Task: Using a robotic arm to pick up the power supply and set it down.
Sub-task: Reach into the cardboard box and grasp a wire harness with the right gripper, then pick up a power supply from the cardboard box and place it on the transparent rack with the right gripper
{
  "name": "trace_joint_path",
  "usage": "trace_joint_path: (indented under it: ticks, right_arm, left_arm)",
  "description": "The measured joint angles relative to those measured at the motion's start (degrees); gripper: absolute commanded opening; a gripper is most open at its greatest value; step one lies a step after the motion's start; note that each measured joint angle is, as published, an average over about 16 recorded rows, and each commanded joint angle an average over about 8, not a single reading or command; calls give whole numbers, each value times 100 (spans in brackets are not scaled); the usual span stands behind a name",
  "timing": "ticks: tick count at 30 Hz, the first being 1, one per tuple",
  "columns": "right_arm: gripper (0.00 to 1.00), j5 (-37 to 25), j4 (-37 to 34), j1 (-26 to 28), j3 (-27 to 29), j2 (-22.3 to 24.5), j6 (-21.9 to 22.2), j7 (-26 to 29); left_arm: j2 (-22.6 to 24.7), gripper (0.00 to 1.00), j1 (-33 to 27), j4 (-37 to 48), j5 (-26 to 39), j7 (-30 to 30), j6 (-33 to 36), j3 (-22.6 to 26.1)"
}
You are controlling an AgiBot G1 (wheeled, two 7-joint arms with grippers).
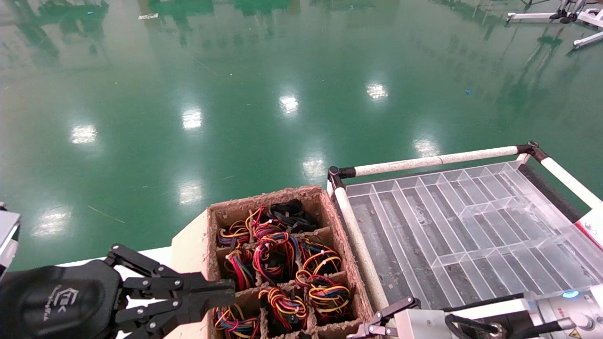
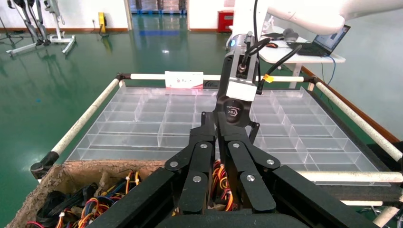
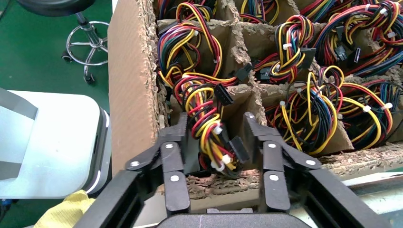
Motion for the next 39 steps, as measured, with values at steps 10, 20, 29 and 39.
trace_joint_path:
  ticks: [10,20,29,39]
  right_arm:
    - [0,11,10,73,-57,49,6,16]
    - [0,279,11,190,-17,172,-23,82]
    - [0,950,-1,432,312,436,55,340]
    - [0,1510,-52,999,757,614,315,753]
  left_arm:
    - [-1,100,-1,0,-2,1,-1,3]
    - [-2,100,-1,0,-4,3,-2,5]
    - [-3,100,-2,0,-5,4,-3,7]
    - [-4,100,-2,0,-7,5,-4,10]
